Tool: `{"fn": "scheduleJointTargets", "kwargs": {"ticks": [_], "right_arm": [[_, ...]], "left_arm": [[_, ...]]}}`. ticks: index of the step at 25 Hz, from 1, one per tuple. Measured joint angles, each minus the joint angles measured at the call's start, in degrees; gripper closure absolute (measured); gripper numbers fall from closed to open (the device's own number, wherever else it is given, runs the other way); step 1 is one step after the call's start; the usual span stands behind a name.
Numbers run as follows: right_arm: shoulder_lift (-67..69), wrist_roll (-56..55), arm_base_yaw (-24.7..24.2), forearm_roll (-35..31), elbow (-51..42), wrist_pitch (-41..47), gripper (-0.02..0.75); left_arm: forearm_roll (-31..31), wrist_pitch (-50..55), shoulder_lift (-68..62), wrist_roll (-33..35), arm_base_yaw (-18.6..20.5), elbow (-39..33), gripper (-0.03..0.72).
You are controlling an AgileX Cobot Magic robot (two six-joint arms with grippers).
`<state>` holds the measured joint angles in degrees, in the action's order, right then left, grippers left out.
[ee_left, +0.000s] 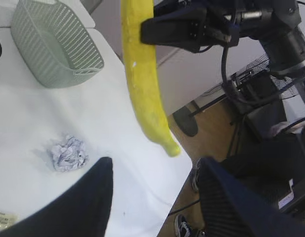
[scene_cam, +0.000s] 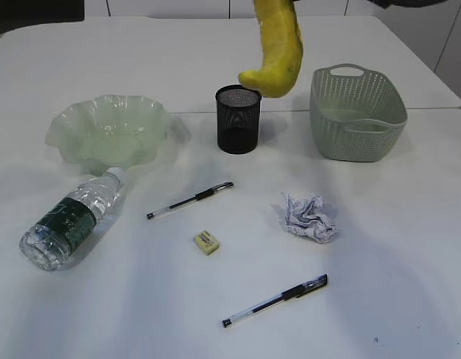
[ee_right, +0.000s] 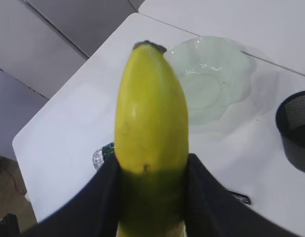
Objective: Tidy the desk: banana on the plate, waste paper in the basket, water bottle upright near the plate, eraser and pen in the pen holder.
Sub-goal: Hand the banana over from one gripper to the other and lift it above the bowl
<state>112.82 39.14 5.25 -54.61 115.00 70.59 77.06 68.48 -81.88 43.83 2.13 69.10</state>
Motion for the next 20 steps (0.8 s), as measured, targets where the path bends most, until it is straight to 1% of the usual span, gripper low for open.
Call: {"fn": "scheduleJointTargets", "kwargs": {"ticks": [5, 7, 15, 20], "right_arm": [[0.0, 0.4, 2.4, -0.5, 0.0, 0.0, 0.494], [0.0, 0.5, 2.8, -2.5, 0.0, 0.1, 0.494], [0.0, 0.7, 3.7, -14.9, 2.5, 0.1, 0.494], [0.0, 0.2, 5.6, -18.7, 5.0, 0.1, 0.494]], "left_arm": [[1.9, 0.0, -0.8, 1.4, 0.0, 0.0, 0.252], [2.0, 0.0, -0.9, 1.7, 0.0, 0.0, 0.246], [2.1, 0.0, -0.9, 2.6, 0.0, 0.0, 0.245], [2.3, 0.0, -0.9, 3.2, 0.0, 0.0, 0.244]]}}
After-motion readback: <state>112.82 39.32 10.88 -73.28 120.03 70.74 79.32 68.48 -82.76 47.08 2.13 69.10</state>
